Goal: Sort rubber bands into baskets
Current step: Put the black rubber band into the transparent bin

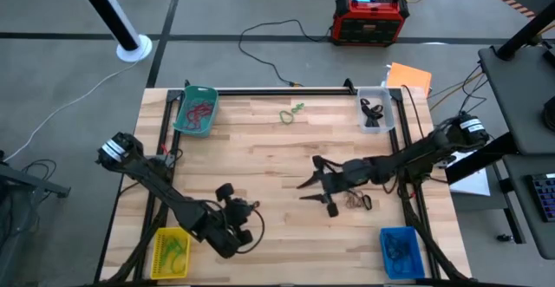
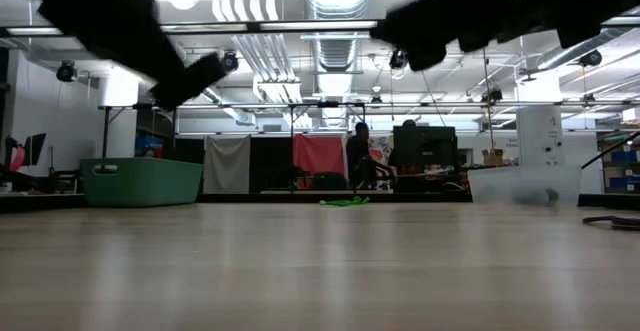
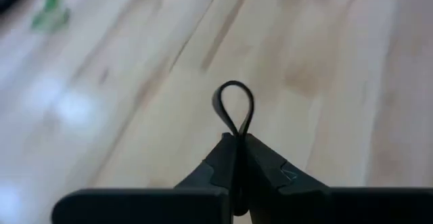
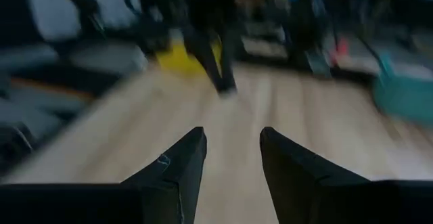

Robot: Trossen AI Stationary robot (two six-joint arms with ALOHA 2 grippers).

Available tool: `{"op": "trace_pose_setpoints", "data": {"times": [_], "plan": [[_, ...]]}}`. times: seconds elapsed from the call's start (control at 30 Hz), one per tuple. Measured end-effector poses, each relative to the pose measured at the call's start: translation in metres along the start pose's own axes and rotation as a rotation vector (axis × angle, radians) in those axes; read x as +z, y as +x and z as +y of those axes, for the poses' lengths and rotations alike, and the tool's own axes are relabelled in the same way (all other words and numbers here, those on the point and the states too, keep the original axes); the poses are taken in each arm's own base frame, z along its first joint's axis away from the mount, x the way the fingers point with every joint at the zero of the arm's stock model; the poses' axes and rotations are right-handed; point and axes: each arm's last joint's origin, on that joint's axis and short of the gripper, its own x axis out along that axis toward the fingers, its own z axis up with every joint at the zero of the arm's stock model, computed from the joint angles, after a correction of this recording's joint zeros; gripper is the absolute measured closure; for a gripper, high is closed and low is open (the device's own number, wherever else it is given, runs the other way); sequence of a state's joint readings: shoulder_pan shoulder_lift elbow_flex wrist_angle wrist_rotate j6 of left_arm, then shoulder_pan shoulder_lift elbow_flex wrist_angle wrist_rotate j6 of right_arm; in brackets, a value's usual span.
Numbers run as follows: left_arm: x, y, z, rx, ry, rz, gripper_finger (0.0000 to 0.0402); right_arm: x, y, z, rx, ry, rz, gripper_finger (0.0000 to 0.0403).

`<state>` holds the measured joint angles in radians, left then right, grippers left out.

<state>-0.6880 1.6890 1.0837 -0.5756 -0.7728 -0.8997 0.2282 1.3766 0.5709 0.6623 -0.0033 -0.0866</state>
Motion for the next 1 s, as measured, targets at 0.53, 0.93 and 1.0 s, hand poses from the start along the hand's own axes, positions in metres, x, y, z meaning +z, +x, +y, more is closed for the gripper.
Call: {"op": "trace_pose_setpoints", "data": {"times": [0.53,0.93,1.0], "plan": [[0.054,0.018,-0.004,-0.137,0.218,-0.315,0.0401,0.006,0.026,0.01,0.063,-0.038,-0.221,0.0204],[0.066,0.027,0.004,-0.142,0.22,-0.354,0.0401,0.0,0.051,0.011,0.074,-0.065,-0.201,0.0212],[0.066,0.027,0.003,-0.143,0.221,-0.356,0.0401,0.002,0.052,0.011,0.071,-0.071,-0.207,0.022]]}}
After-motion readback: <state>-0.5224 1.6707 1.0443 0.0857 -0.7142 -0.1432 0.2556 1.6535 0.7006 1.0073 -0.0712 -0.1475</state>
